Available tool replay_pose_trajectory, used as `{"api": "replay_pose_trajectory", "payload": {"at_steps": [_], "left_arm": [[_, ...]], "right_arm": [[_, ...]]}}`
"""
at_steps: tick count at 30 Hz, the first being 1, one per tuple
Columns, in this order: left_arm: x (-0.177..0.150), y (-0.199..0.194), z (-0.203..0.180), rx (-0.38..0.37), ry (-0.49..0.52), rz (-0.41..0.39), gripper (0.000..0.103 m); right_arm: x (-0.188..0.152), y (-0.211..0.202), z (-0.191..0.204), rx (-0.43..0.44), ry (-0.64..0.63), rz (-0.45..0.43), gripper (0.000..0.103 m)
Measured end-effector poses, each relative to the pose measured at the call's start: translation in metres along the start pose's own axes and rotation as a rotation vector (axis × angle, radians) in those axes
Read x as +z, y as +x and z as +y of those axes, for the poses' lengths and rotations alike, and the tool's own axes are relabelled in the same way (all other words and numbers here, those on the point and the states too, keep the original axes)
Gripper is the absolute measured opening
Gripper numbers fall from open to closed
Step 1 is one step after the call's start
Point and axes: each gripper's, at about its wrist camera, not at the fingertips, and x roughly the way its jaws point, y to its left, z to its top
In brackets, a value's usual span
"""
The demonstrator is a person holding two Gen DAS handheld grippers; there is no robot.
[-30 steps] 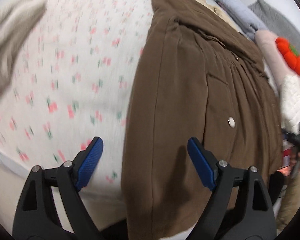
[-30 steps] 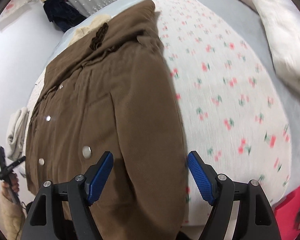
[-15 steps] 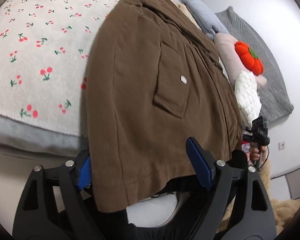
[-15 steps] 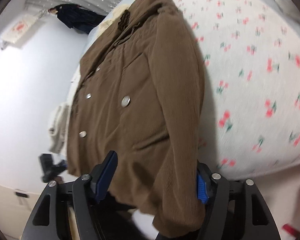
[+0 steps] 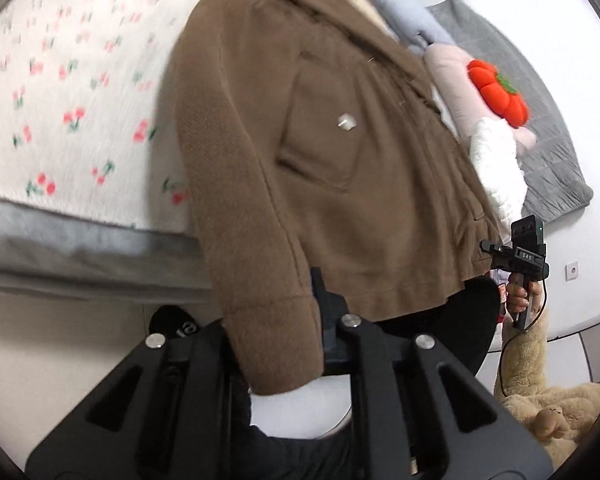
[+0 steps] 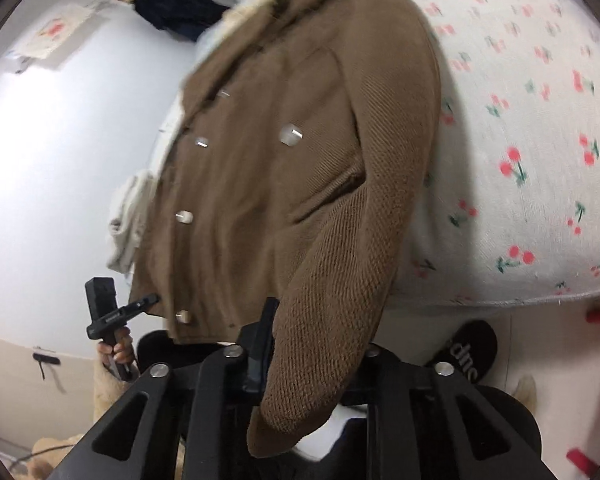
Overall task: Fold large clothes
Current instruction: 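Grasp the coat hem with both grippers and lift it toward the collar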
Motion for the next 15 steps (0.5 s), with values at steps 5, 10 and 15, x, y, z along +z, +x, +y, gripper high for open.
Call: {"api": "replay_pose_trajectory", "payload": {"at_steps": [5, 10, 15], "left_arm": [[0.012, -0.039, -0.025, -0.079, 0.018, -0.159, 0.014], [0.039, -0.071, -0.050, -0.148, 0.038, -0.301, 0.013], [0.087, -0.092, -0.075, -0.168, 0.048, -0.414, 0.012]], "right_arm": [[0.006, -0.035, 0.023, 0.090, -0.058, -0.147, 0.016], [0.026, -0.061, 0.059, 0.134, -0.120, -0.266, 0.015], [0.058, -0.080, 0.092, 0.167, -0.163, -0.363, 0.015]]}}
